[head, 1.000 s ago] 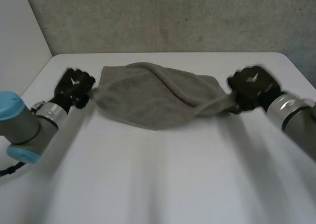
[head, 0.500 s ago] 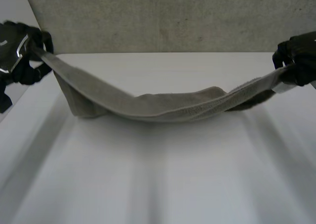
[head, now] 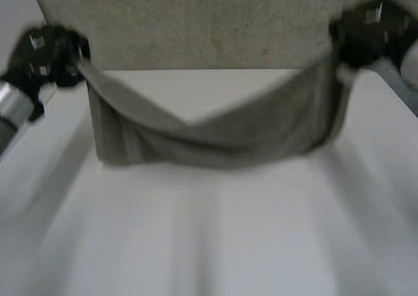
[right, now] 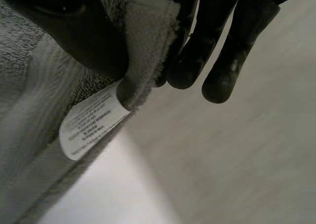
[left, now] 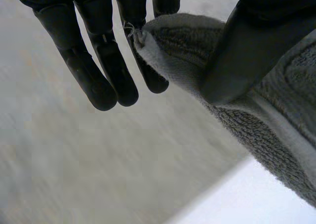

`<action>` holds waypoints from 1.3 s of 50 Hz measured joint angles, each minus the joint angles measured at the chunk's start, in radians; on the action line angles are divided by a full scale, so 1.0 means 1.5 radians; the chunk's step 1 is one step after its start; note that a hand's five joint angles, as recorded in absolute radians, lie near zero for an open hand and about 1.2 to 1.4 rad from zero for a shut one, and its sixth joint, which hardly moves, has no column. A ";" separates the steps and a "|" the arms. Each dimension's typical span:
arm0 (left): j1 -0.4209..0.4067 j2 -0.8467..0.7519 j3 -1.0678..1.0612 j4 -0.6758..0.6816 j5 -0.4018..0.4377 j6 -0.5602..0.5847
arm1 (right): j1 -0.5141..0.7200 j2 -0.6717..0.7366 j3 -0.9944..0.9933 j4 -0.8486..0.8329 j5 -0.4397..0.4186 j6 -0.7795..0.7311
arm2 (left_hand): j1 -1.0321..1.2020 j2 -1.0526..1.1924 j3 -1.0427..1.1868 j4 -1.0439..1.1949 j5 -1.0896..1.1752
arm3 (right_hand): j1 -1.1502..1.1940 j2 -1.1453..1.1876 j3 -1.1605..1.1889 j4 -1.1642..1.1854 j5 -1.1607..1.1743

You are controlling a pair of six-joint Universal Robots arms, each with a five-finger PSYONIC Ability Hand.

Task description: Fold the towel.

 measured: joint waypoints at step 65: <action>0.235 0.283 -0.338 0.041 0.222 -0.160 | -0.242 -0.144 0.194 0.361 -0.240 -0.158 | 0.004 0.000 0.002 0.000 0.003 | 0.000 0.000 0.000 0.000 0.003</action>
